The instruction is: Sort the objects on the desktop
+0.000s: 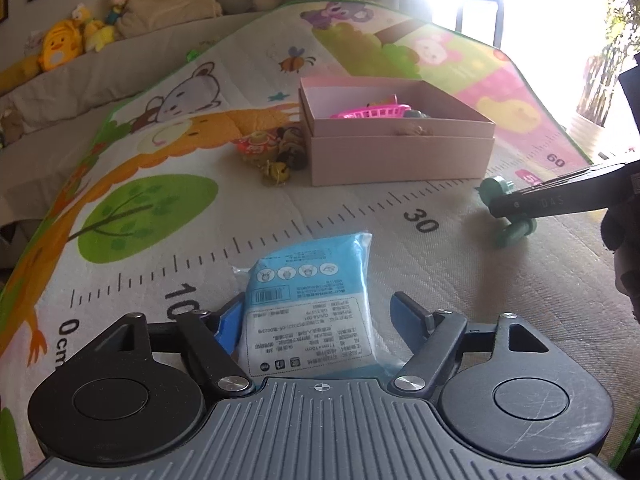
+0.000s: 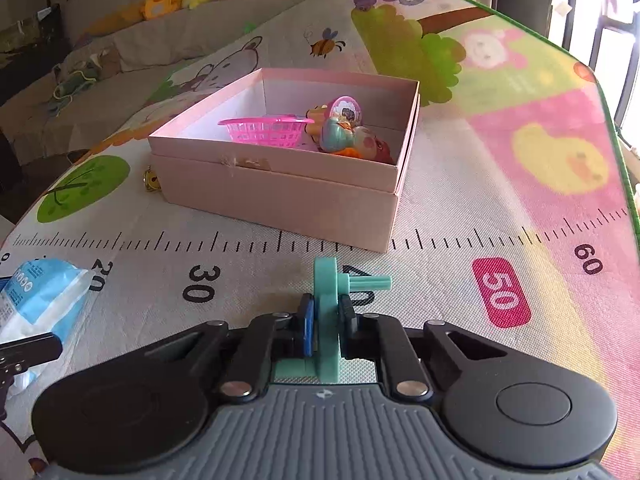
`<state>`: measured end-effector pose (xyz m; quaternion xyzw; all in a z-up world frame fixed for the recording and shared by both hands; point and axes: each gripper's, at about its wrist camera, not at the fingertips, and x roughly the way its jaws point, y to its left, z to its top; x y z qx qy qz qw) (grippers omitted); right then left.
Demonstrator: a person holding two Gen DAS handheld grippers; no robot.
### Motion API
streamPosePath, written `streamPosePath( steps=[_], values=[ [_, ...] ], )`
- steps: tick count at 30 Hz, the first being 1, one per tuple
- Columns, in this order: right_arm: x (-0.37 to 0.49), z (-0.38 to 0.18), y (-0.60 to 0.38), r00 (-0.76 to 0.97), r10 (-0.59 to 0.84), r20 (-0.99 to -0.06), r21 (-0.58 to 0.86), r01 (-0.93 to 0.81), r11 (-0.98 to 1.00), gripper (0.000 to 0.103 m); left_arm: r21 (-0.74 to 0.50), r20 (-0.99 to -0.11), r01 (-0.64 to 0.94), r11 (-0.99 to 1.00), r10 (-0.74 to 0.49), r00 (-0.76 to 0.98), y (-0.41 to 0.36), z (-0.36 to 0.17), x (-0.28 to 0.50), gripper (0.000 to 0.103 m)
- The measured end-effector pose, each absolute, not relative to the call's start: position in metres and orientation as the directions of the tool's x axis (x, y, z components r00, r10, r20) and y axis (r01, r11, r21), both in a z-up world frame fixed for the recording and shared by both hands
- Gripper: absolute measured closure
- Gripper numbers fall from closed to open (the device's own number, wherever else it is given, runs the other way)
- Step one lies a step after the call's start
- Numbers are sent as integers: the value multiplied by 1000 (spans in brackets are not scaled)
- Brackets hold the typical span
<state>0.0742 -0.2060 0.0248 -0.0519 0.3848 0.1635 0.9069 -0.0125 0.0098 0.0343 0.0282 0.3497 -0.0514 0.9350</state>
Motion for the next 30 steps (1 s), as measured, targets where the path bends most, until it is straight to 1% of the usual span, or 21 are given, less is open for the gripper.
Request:
streamPosePath(
  steps=[1,2,6,9,11,13,15,18,20,23,27,30],
  values=[
    [69,27,-207,658,257,-707,24,-341,940,92,23,-658,117,993,-73,750,9,35,-13,40],
    [63,30,-207,669,255,-698,12,-345,939,92,26,-658,120,992,-73,749,9,36,-14,42],
    [39,51,-218,709,264,-654,-1,-350,937,92,53,-630,151,987,-84,772,2,46,-25,44],
    [20,79,-225,756,275,-594,-14,-351,936,92,66,-589,164,984,-94,803,-3,60,-33,45],
    [7,103,-228,794,288,-536,-30,-358,933,92,69,-540,170,983,-106,835,-4,79,-37,45],
    [-4,129,-230,832,298,-469,-50,-362,931,92,93,-474,176,980,-112,874,-7,101,-38,45],
    [-9,159,-233,861,314,-399,-61,-367,928,92,132,-390,177,975,-113,914,-11,126,-32,45],
    [-2,187,-236,875,336,-350,-48,-375,926,92,182,-310,157,971,-95,946,-19,148,-9,45],
    [10,197,-237,877,337,-342,-40,-372,927,92,190,-291,161,968,-101,951,-25,154,14,45],
    [33,199,-236,873,329,-360,-37,-365,930,92,204,-297,179,962,-114,948,-36,150,57,45],
    [69,186,-232,861,305,-407,-47,-353,934,92,205,-326,200,958,-126,937,-48,128,126,45],
    [98,170,-226,842,292,-455,-43,-348,937,92,184,-367,207,961,-128,921,-51,105,172,45]
  ],
)
